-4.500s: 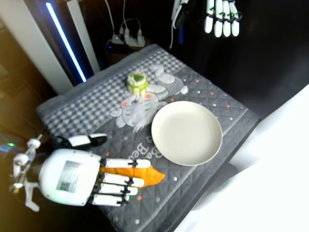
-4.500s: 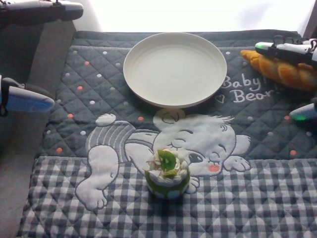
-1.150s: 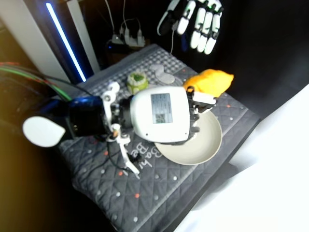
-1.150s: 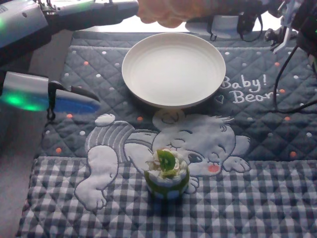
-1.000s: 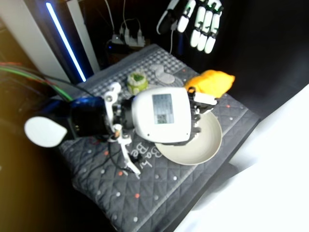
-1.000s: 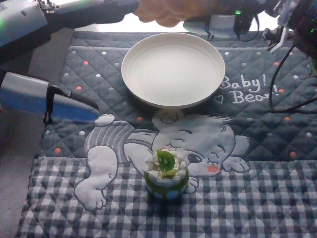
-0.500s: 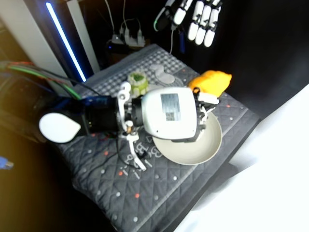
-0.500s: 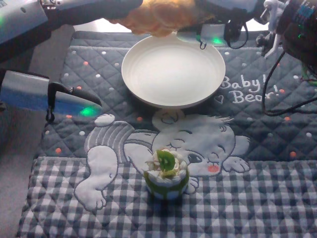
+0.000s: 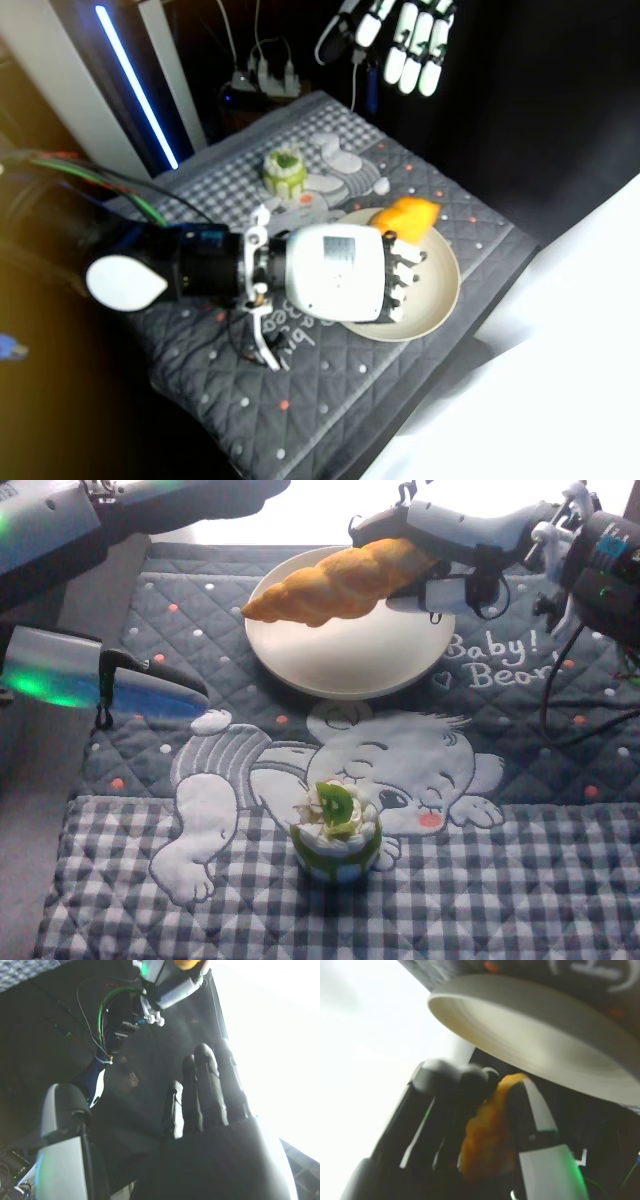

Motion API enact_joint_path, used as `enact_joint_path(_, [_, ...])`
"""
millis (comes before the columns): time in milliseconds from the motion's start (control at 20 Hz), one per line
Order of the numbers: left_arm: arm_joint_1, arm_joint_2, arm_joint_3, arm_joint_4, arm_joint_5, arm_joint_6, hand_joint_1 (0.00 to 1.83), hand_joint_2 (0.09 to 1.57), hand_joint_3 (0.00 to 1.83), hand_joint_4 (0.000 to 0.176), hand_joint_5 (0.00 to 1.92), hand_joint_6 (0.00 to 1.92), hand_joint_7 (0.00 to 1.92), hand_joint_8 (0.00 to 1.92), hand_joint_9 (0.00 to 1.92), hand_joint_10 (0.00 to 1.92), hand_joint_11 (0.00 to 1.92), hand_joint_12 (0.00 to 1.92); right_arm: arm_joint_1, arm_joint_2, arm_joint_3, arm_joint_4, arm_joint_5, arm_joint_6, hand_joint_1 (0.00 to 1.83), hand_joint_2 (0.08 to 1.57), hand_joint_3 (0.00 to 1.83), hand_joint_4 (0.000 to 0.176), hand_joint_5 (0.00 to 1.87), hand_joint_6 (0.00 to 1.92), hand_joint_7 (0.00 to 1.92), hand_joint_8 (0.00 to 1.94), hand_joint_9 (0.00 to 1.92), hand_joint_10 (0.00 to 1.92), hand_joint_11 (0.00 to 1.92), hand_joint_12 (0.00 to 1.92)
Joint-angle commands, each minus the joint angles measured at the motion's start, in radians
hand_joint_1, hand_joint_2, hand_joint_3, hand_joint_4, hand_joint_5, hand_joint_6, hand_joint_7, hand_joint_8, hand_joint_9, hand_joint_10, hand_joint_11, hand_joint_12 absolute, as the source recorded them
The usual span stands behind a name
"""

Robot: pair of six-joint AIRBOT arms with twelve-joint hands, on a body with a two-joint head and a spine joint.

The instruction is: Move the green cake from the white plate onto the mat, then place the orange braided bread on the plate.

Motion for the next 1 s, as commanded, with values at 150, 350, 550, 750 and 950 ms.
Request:
enact_joint_path(150, [-0.012, -0.002, -0.002, -0.048, -0.108, -0.007, 0.73, 0.95, 0.01, 0.176, 0.07, 0.01, 0.27, 0.0, 0.33, 0.0, 0.3, 0.14, -0.001, 0.01, 0.005, 0.029, 0.103, 0.002, 0.99, 1.12, 0.0, 0.0, 0.52, 0.48, 0.66, 0.44, 0.74, 0.18, 0.48, 0.88])
enact_joint_path(350, [-0.003, -0.001, -0.002, -0.049, -0.11, -0.015, 0.68, 0.92, 0.0, 0.176, 0.05, 0.01, 0.28, 0.01, 0.34, 0.01, 0.29, 0.14, -0.004, 0.017, -0.004, 0.025, 0.104, 0.002, 0.78, 0.88, 0.01, 0.168, 0.08, 0.0, 0.18, 0.0, 0.22, 0.0, 0.12, 0.52])
enact_joint_path(550, [0.003, 0.0, -0.002, -0.055, -0.112, -0.023, 0.67, 0.91, 0.0, 0.176, 0.18, 0.0, 0.39, 0.0, 0.43, 0.0, 0.36, 0.15, -0.007, 0.062, -0.05, 0.022, 0.109, 0.002, 0.79, 0.79, 0.0, 0.176, 0.0, 0.0, 0.02, 0.0, 0.08, 0.0, 0.0, 0.63])
enact_joint_path(750, [0.02, 0.008, -0.008, -0.072, -0.117, -0.027, 0.64, 0.94, 0.01, 0.176, 0.13, 0.0, 0.37, 0.0, 0.39, 0.0, 0.33, 0.13, -0.016, 0.132, -0.133, 0.022, 0.178, 0.002, 0.75, 0.7, 0.0, 0.176, 0.0, 0.0, 0.0, 0.0, 0.03, 0.01, 0.0, 0.56])
enact_joint_path(950, [0.046, 0.021, -0.012, -0.1, -0.119, -0.027, 0.64, 0.95, 0.02, 0.176, 0.12, 0.0, 0.34, 0.0, 0.39, 0.0, 0.34, 0.14, -0.027, 0.201, -0.227, 0.021, 0.269, 0.002, 0.72, 0.67, 0.0, 0.176, 0.0, 0.0, 0.0, 0.0, 0.0, 0.0, 0.0, 0.14])
